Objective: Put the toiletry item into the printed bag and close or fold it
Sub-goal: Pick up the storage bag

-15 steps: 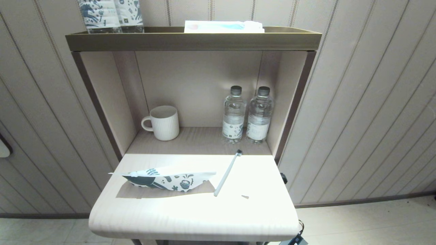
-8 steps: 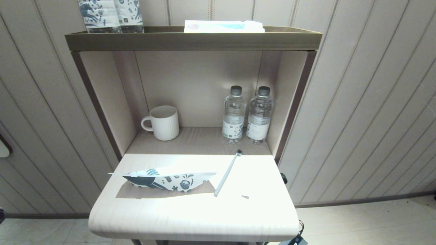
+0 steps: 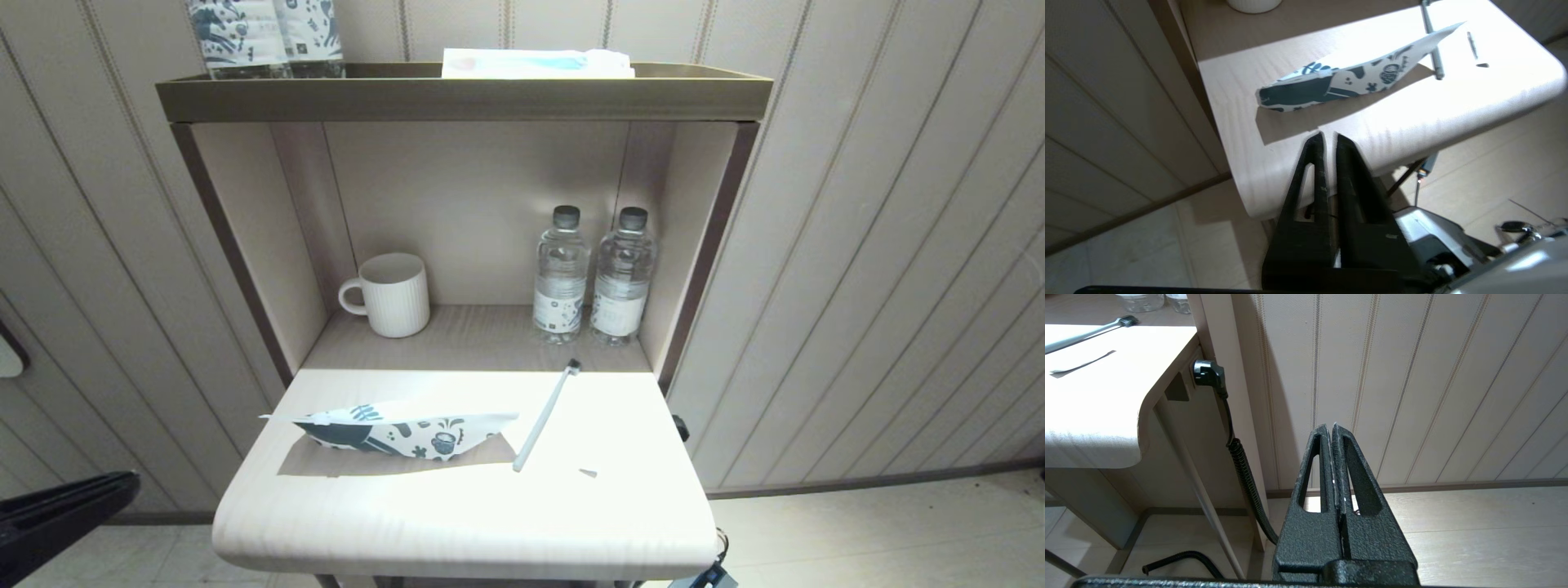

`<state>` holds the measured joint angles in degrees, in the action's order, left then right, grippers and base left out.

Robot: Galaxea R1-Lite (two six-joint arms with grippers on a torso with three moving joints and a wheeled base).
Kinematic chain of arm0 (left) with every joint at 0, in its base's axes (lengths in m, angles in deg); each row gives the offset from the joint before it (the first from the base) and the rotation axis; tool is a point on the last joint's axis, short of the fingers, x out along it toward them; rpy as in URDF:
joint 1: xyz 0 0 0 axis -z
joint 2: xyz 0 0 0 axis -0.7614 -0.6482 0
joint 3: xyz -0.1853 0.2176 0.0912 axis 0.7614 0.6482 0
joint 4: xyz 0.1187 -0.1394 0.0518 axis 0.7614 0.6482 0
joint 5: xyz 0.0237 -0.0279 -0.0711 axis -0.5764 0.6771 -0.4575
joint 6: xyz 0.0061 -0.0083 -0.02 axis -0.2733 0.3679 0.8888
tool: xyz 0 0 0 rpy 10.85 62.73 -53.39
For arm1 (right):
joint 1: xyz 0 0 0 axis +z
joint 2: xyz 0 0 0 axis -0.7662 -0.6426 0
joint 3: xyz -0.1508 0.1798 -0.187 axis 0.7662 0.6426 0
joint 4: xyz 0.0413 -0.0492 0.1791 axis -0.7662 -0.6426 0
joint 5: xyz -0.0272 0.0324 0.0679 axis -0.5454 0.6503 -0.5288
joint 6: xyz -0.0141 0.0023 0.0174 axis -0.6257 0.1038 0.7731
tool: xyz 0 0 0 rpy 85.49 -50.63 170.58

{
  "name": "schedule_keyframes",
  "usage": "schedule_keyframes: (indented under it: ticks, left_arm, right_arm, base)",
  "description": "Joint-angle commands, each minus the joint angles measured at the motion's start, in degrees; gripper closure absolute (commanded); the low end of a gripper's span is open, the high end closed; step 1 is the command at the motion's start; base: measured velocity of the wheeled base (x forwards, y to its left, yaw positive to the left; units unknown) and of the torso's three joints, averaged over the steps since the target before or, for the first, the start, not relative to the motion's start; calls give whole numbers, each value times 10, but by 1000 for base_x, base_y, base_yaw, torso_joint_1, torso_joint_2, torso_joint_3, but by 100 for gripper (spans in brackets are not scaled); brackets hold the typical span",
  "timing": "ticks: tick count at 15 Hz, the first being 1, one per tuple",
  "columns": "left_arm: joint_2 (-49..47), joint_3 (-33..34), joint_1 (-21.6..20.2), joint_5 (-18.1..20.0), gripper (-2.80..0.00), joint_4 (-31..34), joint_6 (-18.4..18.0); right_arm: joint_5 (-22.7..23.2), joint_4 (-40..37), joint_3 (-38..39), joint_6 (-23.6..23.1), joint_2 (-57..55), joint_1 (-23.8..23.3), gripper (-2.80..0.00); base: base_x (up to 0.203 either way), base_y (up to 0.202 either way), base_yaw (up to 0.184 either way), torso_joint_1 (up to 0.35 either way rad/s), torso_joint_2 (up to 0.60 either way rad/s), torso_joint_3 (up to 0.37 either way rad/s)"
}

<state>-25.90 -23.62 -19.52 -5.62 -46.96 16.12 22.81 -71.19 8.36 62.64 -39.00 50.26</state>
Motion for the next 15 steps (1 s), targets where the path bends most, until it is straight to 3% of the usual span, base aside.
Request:
schedule_keyframes:
  ticks: [1,3,4,6,8,10,12,13,15]
  left_arm:
    - [-64,33,-16,2,-280,-54,0]
    - [-118,49,-99,46,-280,-135,0]
    - [-147,55,-177,94,-280,-182,-4]
    - [-203,69,-339,242,-280,-275,-20]
    - [-273,82,-435,373,-280,-349,-53]
    - [-295,94,-465,457,-280,-386,-113]
    - [-304,107,-470,494,-280,-389,-164]
    - [-310,109,-478,535,-280,-388,-181]
    - [-328,110,-508,650,-280,-388,-217]
  right_arm:
    - [0,1,0,0,-1,0,0]
    - [0,1,0,0,-1,0,0]
    - [0,1,0,0,-1,0,0]
    - [0,1,0,0,-1,0,0]
    - [0,1,0,0,-1,0,0]
    - [0,1,0,0,-1,0,0]
    - [0,1,0,0,-1,0,0]
    - [0,1,0,0,-1,0,0]
    - [0,1,0,0,-1,0,0]
  base:
    - [0,0,0,0,0,0]
    - [0,0,0,0,0,0]
    - [0,0,0,0,0,0]
    - [0,0,0,0,0,0]
    - [0,0,0,0,0,0]
    - [0,0,0,0,0,0]
    - [0,0,0,0,0,0]
    - [0,0,0,0,0,0]
    - [0,0,0,0,0,0]
